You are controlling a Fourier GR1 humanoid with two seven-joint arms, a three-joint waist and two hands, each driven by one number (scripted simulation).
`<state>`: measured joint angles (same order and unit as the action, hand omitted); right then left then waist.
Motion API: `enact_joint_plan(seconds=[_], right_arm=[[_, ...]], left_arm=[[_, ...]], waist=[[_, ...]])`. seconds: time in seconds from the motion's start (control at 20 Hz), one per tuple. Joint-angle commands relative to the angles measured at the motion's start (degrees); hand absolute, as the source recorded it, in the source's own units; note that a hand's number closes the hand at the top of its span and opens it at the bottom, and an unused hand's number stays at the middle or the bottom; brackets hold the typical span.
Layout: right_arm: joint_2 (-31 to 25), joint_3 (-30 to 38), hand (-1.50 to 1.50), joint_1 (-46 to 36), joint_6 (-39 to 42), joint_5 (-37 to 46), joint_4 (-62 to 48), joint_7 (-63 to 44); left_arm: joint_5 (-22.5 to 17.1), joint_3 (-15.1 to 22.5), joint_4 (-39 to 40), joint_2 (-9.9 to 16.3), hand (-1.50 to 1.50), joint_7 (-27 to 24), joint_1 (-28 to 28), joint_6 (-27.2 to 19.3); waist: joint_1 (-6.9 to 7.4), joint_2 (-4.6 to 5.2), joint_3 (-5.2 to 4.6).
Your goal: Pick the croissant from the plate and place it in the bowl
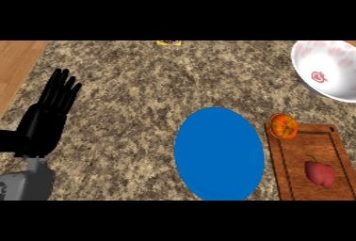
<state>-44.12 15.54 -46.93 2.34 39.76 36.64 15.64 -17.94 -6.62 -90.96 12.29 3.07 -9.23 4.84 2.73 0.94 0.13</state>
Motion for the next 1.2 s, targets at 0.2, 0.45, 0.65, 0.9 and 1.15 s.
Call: enact_joint_plan(seconds=[0.2, 0.45, 0.65, 0.9, 1.15], right_arm=[[0.7, 0.8, 1.5, -6.5, -7.7, 3.2, -16.6, 6.0], [2.0, -1.9, 1.5, -8.2, -7.5, 6.8, -21.9, 3.3], [1.2, 0.5, 1.5, -8.3, -4.8, 5.1, -26.5, 0.3], [1.1, -0.5, -1.5, -9.9, 3.5, 5.5, -28.6, 4.1], [1.7, 7.4, -1.5, -9.9, 3.9, -2.4, -28.5, 11.7]], left_arm=[[0.3, 0.7, 0.3, -0.4, 0.0, -0.2, -2.2, 0.4], [-0.5, 1.5, -1.7, -0.4, 0.0, 2.4, -3.3, 0.4], [0.2, 1.4, 0.0, -0.6, 0.0, 1.6, -4.4, 0.1], [-1.2, 0.9, 0.3, -0.3, 0.0, 1.8, -4.5, 1.3], [0.3, 2.1, 1.0, -1.3, 0.0, 0.8, -3.4, 0.8]], waist=[[1.93, 1.09, 0.14], [3.52, 1.38, 0.22], [3.58, 2.02, 0.32], [4.46, 2.18, 0.38], [3.17, 2.1, 0.6]])
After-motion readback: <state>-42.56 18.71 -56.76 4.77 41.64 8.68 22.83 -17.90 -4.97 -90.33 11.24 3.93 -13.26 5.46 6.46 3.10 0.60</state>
